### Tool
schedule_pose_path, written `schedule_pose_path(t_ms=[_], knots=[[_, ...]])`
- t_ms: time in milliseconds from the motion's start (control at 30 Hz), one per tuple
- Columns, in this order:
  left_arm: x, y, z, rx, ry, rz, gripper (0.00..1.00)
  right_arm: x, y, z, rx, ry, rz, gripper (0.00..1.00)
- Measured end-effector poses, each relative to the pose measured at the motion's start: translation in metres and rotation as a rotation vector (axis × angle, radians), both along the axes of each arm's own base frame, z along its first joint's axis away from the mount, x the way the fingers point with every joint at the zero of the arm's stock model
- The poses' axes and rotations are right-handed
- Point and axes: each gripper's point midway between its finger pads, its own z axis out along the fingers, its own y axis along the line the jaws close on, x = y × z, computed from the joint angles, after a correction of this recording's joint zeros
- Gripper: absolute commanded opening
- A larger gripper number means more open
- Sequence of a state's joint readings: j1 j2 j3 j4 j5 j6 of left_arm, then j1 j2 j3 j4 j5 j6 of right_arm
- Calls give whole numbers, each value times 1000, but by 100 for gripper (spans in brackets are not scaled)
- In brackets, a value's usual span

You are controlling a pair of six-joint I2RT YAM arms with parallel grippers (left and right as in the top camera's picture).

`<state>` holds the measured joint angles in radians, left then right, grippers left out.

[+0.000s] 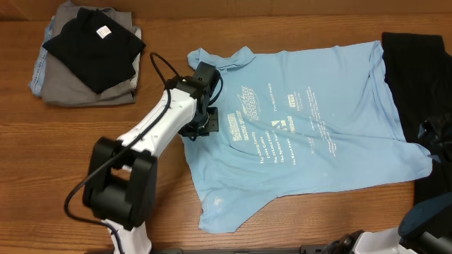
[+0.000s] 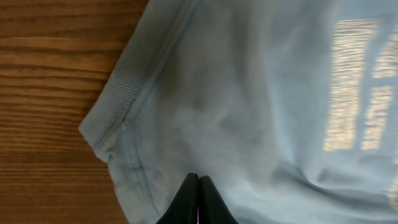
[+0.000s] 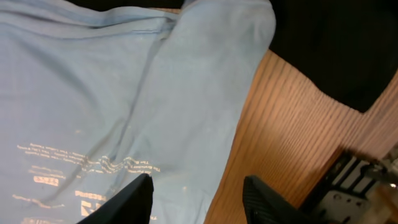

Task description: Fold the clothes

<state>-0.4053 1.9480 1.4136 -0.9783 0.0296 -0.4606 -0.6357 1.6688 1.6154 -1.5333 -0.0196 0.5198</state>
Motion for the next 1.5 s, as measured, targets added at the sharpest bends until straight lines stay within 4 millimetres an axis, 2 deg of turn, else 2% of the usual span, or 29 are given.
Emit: schedule_pose_path(t_ms=[267, 500, 767, 967, 1100, 1333, 1500], knots=[[7, 19, -14, 15, 25, 52, 4, 6, 7, 0, -3, -3, 31, 50], [13, 37, -38, 21, 67, 67, 4, 8, 10, 0, -3, -4, 43, 50], [16, 35, -39, 3, 61, 32, 4, 8, 10, 0, -3, -3, 43, 50], [16, 41, -39, -4, 75, 52, 4, 8, 10, 0, -3, -2, 44, 51], [7, 65, -39, 8, 137, 113, 4, 7, 10, 0, -2, -1, 59, 51], [-14, 127, -40, 96, 253, 286, 4, 8, 10, 0, -4, -3, 70, 51], [-20, 152, -38, 136, 278, 357, 4, 8, 10, 0, -6, -4, 70, 51]])
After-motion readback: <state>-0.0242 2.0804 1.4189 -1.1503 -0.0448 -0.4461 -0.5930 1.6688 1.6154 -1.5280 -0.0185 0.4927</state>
